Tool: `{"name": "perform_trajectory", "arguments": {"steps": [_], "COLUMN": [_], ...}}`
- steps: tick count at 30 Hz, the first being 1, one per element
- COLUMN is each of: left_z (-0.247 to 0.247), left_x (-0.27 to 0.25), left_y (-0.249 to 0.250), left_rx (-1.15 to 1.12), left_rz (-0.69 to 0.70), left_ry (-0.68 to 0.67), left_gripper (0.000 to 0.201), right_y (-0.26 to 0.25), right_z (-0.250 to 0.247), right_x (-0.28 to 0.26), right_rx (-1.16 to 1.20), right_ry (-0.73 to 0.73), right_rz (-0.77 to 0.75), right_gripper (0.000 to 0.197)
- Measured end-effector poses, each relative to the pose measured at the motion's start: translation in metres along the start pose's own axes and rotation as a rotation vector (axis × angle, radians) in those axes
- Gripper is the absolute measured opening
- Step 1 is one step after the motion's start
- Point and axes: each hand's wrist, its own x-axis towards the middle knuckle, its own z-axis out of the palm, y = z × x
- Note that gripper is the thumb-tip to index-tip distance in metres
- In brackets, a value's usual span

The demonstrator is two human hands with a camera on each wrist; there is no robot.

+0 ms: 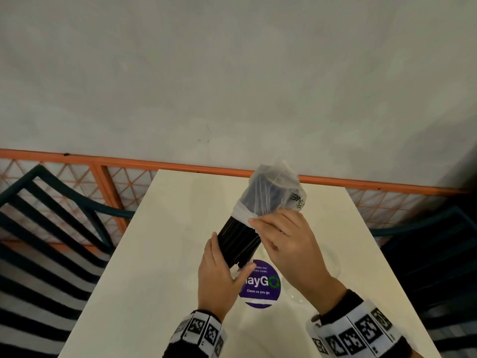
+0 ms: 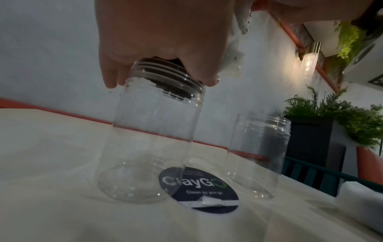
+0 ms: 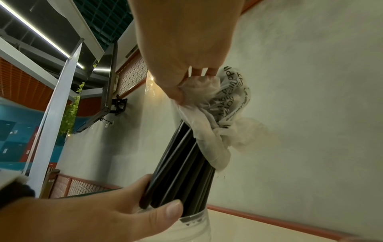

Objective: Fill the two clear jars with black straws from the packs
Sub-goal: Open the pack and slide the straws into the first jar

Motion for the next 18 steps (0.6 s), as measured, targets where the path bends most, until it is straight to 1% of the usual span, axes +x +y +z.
{"name": "perform_trajectory", "arguments": {"steps": [4, 7, 9, 10, 13, 15, 18], "left_z": [0.003, 0.003, 0.002, 0.002, 0.002, -0.001, -0.003], "left_x": [-0.001, 0.000, 0.000, 0.000, 0.001, 0.003, 0.004], "left_y": [0.003, 0.009, 0.008, 0.005, -0.003, -0.003, -0.004], "left_rx": [0.099, 0.140, 0.158, 0.149, 0.025, -0.046, -0.070], "left_rz": [-0.019, -0.070, -0.104, -0.103, -0.084, -0.069, -0.060], "left_ry": [-0.020, -0.095, -0.160, -0.168, -0.108, -0.087, -0.083], "left_gripper": [0.098, 0.096, 0.100, 0.103, 0.104, 0.105, 0.108], "right_y": [0.000, -0.002, -0.006, -0.008, -0.011, -0.012, -0.011], "right_z": [0.001, -0.001, -0.002, -0.002, 0.000, 0.001, -0.001], "right_x": [-0.002, 0.000, 0.000, 0.000, -0.004, -0.006, -0.001], "right_rx": [0.025, 0.024, 0.034, 0.053, 0.073, 0.007, -0.088], "right_ry": [-0.028, -0.114, -0.188, -0.217, -0.325, -0.401, -0.451], "right_rz": [-0.054, -0.137, -0.194, -0.222, -0.305, -0.368, -0.414], "right_gripper": [0.032, 0.025, 0.027, 0.025, 0.022, 0.022, 0.024]}}
